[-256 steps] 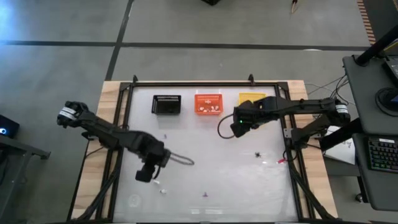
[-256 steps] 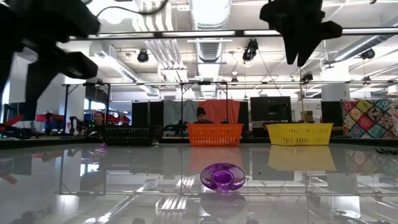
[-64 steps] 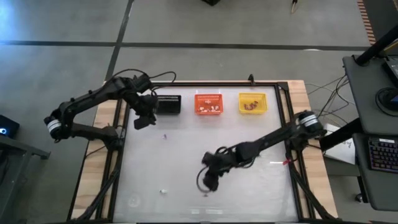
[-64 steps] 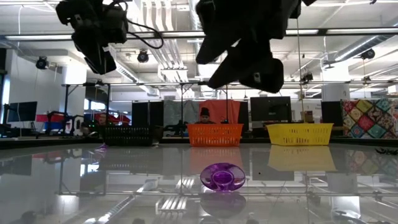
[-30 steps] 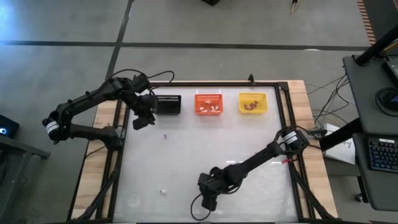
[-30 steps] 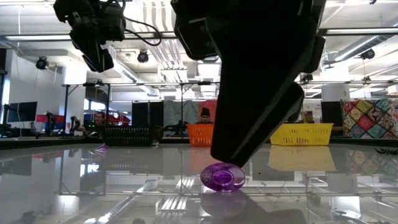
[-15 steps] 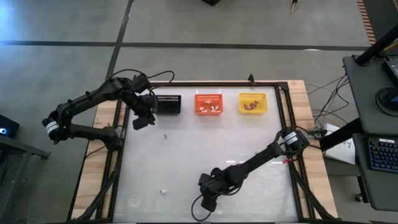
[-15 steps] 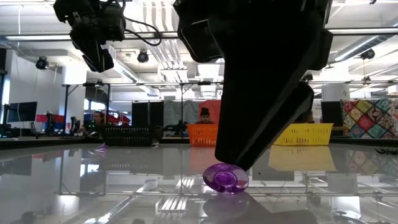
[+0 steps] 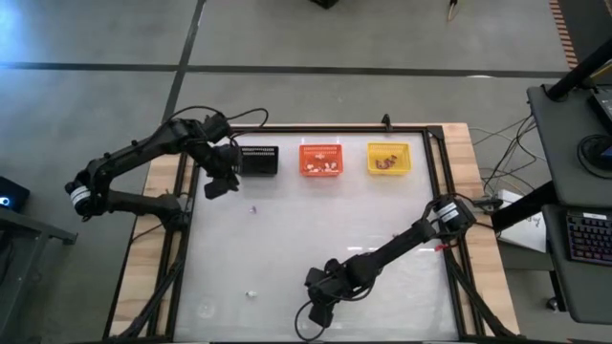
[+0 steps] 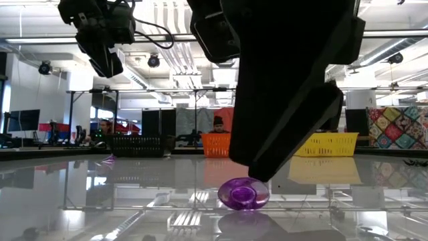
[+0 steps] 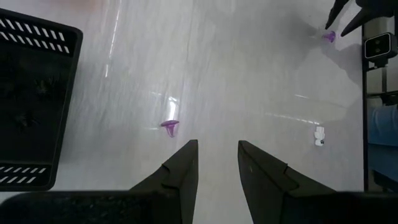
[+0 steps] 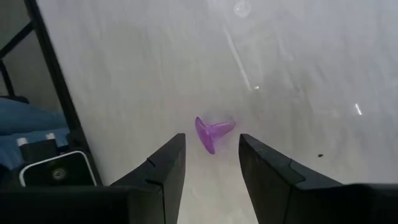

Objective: Sort Halloween decoration
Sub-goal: Put the bottom witch hat toy into the yellow bin

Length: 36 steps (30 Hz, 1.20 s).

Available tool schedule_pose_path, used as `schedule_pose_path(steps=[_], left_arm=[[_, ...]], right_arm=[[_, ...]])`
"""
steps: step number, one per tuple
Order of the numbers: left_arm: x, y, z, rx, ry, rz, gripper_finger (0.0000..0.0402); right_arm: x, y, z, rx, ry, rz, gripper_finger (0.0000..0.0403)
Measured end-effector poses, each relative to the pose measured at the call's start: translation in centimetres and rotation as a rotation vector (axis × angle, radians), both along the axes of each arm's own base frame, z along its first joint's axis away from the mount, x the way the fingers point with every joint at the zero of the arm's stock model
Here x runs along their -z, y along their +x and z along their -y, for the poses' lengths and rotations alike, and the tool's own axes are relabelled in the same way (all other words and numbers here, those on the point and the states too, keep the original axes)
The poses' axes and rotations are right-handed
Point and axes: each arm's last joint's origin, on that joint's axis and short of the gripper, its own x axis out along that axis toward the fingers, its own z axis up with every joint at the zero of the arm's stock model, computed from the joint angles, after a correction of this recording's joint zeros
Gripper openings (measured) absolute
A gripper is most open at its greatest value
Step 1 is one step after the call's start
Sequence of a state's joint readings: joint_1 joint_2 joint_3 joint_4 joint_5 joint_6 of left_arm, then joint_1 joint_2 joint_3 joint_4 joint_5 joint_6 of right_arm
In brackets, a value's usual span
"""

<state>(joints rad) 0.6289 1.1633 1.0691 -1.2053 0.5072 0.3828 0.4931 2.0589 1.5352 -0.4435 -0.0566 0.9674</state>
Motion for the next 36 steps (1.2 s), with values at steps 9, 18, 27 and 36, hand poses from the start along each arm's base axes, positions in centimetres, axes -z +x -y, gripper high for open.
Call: schedule_pose_path(steps=[9, 18, 27, 36], left_arm=[[0.0, 0.0, 0.0, -0.002, 0.000, 0.001, 0.0095], [0.1, 0.2, -0.1, -0.002, -0.001, -0.001, 0.0095], [0.6, 0.6, -0.5, -0.001, -0.013, -0.019, 0.0095], [1.0, 1.0, -0.7, 0.011, -0.015, -0.030, 0.0095]], right_arm=[[1.1, 0.1, -0.1, -0.028, -0.009, -0.016, 0.0141], [1.3, 0.1, -0.1, -0.043, -0.011, -0.019, 0.0116], [1.4, 0.1, -0.1, -0.044, -0.006, -0.023, 0.0017], [1.1, 0.1, 0.0, -0.024, 0.006, -0.030, 0.0009]])
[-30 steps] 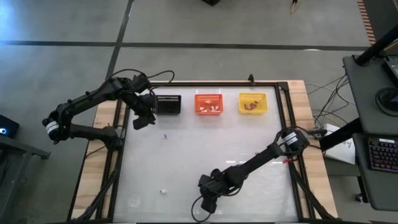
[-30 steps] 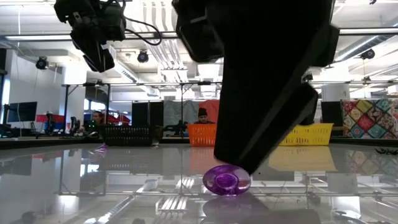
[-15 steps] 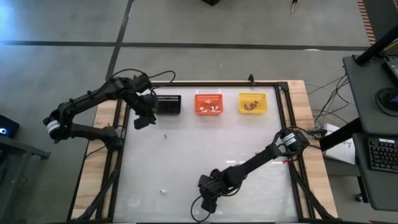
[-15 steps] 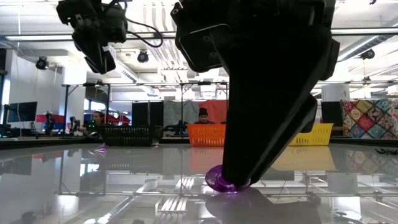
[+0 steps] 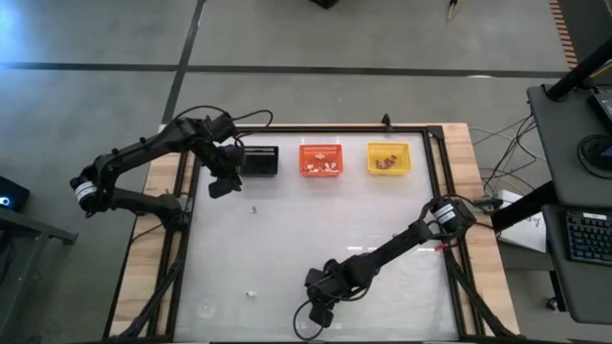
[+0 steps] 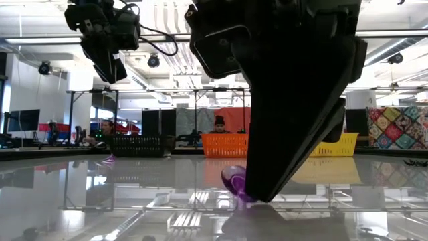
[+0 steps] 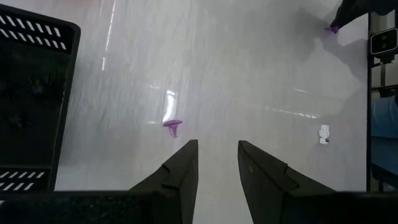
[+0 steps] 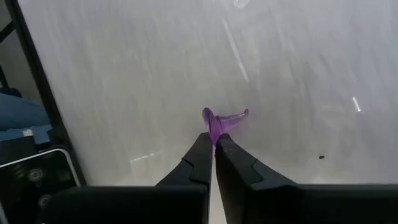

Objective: Sort Halloween decoration
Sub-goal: Put the bottom witch hat toy into the yellow bin

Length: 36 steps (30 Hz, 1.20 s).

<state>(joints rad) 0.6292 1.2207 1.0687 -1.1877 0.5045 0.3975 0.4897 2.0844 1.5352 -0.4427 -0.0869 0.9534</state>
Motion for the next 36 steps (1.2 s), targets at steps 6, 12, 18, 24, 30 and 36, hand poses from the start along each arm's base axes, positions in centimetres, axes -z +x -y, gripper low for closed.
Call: schedule_pose_path(steps=[6, 12, 18, 24, 30, 36], left_arm=[[0.0, 0.0, 0.0, 0.003, 0.001, 0.000, 0.0095], [0.0, 0.0, 0.0, 0.004, 0.002, 0.000, 0.0095], [0.0, 0.0, 0.0, 0.004, 0.002, 0.000, 0.0095], [0.0, 0.0, 0.0, 0.004, 0.002, 0.000, 0.0095], [0.0, 0.0, 0.0, 0.004, 0.002, 0.000, 0.0095], [0.1, -0.1, -0.1, -0.009, 0.047, -0.033, 0.0095]], right_arm=[[-1.5, -0.2, 0.3, 0.022, 0.007, 0.013, 0.0009], [-3.7, -1.0, 1.1, 0.067, -0.071, 0.001, 0.0009], [-6.7, -3.0, 3.7, 0.258, -0.221, -0.059, 0.0009], [-10.3, -5.2, 6.7, 0.381, -0.332, -0.088, 0.0009], [-12.8, -7.1, 10.1, 0.431, -0.398, -0.140, 0.0009], [-14.5, -8.6, 13.9, 0.448, -0.455, -0.193, 0.0009]])
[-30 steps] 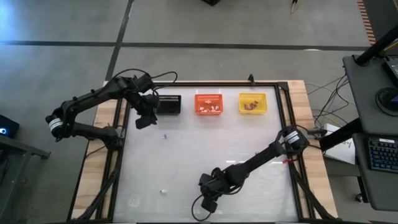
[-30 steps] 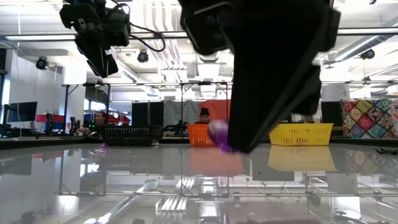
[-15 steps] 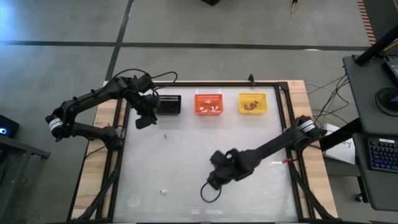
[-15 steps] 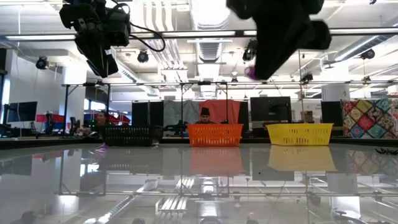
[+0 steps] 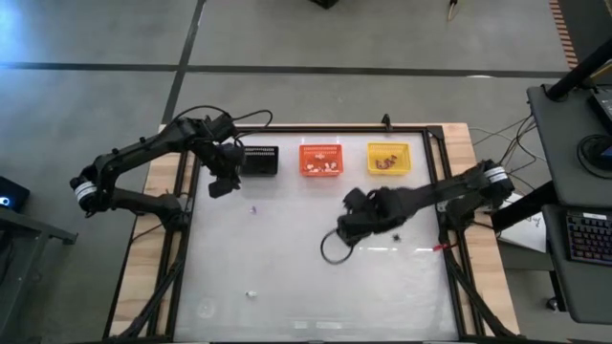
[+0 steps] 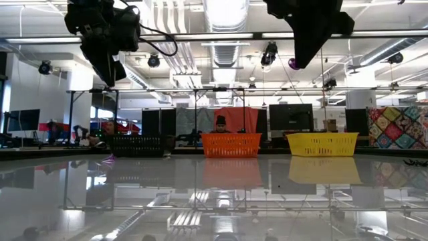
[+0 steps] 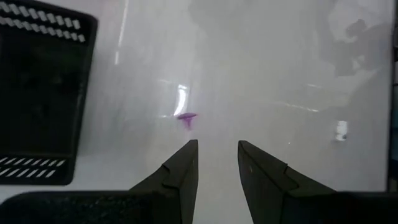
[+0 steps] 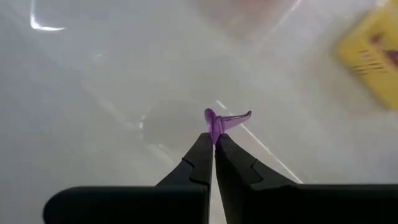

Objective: Sort Halloween decoration
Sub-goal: Put the bottom witch hat toy into the yellow bin

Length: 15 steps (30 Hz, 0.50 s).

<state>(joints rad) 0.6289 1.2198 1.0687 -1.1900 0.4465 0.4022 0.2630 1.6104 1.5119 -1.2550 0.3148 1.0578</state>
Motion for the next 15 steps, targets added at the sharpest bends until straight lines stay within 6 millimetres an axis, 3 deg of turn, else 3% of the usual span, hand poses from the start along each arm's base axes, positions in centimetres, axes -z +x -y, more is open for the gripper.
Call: schedule_pose_path(steps=[7, 15], left_arm=[[0.1, -0.1, -0.2, -0.018, 0.053, -0.039, 0.0095], [0.1, -0.1, -0.2, -0.061, 0.037, -0.051, 0.0095]], right_arm=[[-1.1, -2.6, 5.4, 0.048, -0.021, -0.019, 0.0009], [-0.8, -7.9, 11.3, 0.176, 0.005, 0.000, 0.0009]])
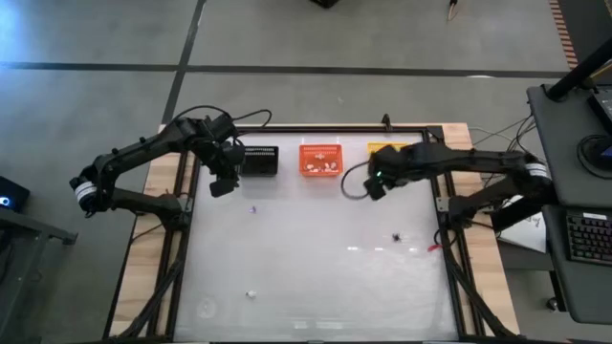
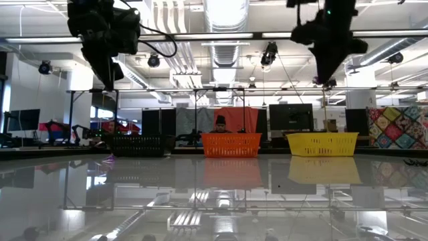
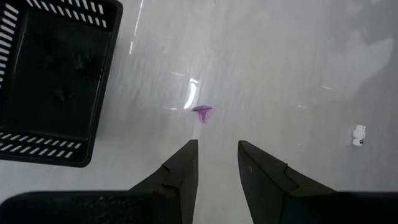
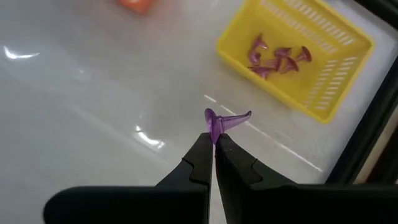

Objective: Sort Halloween decoration
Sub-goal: Put the bottom witch hat toy into the yellow bin

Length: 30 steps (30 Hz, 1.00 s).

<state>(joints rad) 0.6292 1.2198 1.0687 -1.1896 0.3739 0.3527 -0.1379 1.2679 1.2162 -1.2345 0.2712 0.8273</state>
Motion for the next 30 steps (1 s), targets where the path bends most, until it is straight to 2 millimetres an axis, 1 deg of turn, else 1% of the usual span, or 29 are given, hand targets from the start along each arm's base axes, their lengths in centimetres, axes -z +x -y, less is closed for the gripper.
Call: schedule_pose_path(steps=[7, 12, 17, 22, 27, 30], left_arm=[[0.0, 0.0, 0.0, -0.032, -0.012, -0.006, 0.0095], [0.0, 0.0, 0.0, -0.070, -0.028, -0.013, 0.0095], [0.0, 0.0, 0.0, -0.098, -0.040, -0.018, 0.0095], [0.0, 0.0, 0.0, -0.121, -0.041, -0.027, 0.0095], [0.1, -0.2, -0.3, -0.176, 0.030, -0.086, 0.0095], [0.3, -0.3, -0.4, -0.206, 0.069, -0.135, 0.0095]], right_arm=[[2.2, -3.4, 3.7, 0.067, 0.025, 0.040, 0.0009], [3.9, -4.7, 5.9, 0.106, 0.014, 0.014, 0.0009], [5.2, -5.1, 8.0, 0.139, 0.025, 0.063, 0.0009], [5.9, -5.4, 10.1, 0.156, 0.027, 0.081, 0.0009], [6.8, -5.4, 12.0, 0.130, 0.089, 0.129, 0.0009], [7.6, -5.5, 12.8, 0.122, 0.110, 0.103, 0.0009]])
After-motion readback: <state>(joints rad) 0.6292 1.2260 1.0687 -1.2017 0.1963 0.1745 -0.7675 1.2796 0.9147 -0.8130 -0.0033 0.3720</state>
